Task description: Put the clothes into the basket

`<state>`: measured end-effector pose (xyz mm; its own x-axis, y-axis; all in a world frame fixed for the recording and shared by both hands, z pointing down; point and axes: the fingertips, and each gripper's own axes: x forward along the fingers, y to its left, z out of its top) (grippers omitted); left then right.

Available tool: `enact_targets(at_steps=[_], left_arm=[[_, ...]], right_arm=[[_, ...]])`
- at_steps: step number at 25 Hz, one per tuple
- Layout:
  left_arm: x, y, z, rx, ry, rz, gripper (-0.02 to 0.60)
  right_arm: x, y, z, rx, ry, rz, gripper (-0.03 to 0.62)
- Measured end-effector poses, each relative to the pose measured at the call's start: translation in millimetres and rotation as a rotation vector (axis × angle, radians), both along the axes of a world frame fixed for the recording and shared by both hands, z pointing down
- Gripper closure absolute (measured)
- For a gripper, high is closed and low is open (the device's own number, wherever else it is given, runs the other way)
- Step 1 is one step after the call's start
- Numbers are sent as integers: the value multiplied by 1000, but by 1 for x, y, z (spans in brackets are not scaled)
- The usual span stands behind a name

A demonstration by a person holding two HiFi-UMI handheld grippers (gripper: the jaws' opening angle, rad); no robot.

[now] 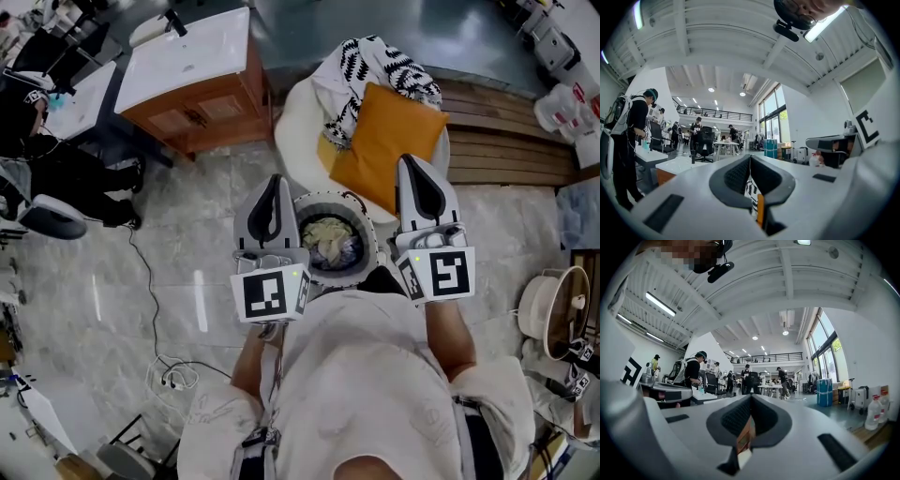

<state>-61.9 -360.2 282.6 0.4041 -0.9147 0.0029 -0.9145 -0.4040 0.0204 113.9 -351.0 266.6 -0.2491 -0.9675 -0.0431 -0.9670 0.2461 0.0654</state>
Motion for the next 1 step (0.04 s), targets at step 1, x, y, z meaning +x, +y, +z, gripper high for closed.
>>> enact_targets(at_steps=[1], left_arm=[[0, -1, 0, 1, -2, -2, 575]], right_arm=[[0, 0, 1, -2, 1, 1, 606]])
